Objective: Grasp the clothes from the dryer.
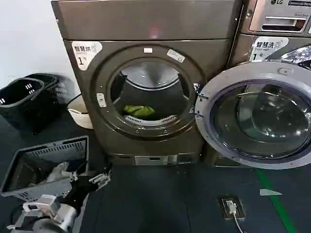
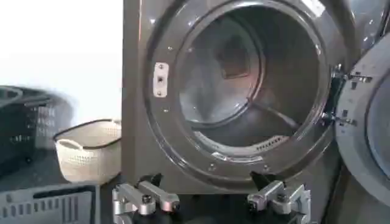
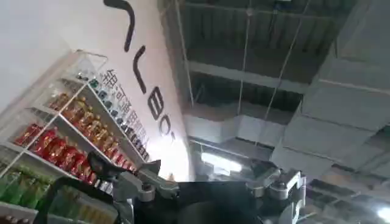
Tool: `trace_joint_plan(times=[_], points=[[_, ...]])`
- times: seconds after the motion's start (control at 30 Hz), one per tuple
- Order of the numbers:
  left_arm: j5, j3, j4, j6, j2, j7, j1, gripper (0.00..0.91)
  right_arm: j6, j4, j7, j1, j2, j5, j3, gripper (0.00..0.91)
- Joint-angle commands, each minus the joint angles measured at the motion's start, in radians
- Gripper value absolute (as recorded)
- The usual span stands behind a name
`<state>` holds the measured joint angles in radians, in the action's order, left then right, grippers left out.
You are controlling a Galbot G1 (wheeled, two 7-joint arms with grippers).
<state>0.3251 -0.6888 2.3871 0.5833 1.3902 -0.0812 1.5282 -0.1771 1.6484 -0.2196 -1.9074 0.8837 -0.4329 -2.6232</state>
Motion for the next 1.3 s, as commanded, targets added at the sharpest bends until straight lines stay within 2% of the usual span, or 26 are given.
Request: trace_joint_plan(times=[0.03,0.13,1.3], points=[[0.007,0.019,0.006,0.017,0.009,0.122,0.005,0.907,0.012,0.004,-0.022,-0.001,0.004,-0.025,0.003,0.907],[0.004,0.021,0.009,0.009,0.010,0.135,0.007,0.907,0.038,0.000,-0.020,0.002,0.003,-0.044,0.005,0.907],[0.006,0.022,0.024,0.000,0.010,0.152,0.005,0.907,0.046,0.002,-0.016,-0.011,-0.007,-0.071,-0.010,0.907]])
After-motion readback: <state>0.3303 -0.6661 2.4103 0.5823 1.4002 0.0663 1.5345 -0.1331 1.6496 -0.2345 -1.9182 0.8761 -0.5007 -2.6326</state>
